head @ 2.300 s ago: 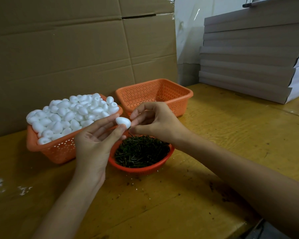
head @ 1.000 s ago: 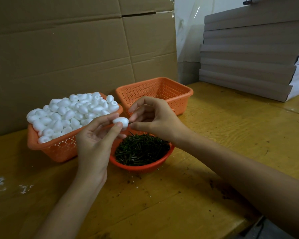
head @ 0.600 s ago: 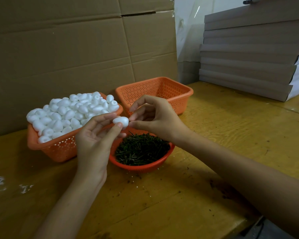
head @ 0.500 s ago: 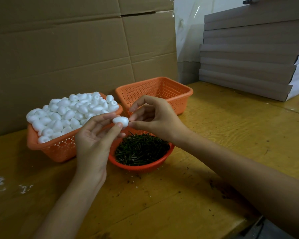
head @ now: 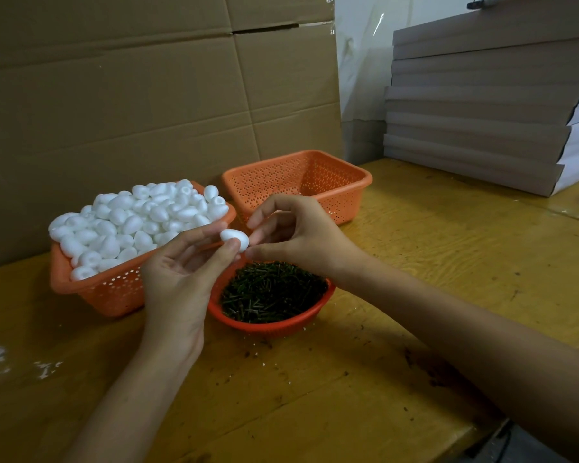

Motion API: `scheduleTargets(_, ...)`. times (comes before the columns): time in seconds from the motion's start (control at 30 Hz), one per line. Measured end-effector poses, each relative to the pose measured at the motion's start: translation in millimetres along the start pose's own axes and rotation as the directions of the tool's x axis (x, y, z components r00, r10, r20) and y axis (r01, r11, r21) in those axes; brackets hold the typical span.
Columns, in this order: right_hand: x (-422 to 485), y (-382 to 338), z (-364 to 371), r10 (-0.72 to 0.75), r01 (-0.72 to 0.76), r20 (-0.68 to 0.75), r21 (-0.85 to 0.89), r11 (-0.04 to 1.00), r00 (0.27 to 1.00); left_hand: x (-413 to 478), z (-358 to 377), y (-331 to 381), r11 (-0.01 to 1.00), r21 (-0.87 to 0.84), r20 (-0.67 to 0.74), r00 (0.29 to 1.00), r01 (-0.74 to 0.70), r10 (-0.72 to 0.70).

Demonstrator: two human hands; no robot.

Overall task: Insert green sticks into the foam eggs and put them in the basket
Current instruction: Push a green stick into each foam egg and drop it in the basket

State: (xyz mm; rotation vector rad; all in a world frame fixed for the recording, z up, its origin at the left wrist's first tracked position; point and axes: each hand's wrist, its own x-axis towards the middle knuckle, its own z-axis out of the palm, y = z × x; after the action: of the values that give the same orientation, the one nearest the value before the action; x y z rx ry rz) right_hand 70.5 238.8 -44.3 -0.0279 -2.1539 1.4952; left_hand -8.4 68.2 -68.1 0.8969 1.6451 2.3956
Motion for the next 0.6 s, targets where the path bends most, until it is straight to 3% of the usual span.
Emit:
scheduleTargets(0.17, 0.4, 2.0, -0.3, -0.001, 0.001, 0.023, -0.012, 1.000, 1.000, 0.2, 0.5, 2.1, 1.000, -0.003, 0.005, 1.000, 0.021, -0.021)
scheduleTargets(0.6, 0.8, 0.9, -2.0, -0.122, 0.122, -0.095, -0.003, 0.992, 0.988, 1.0, -0.8, -1.0, 0.998, 0.028, -0.014, 0.998, 0.059, -0.058)
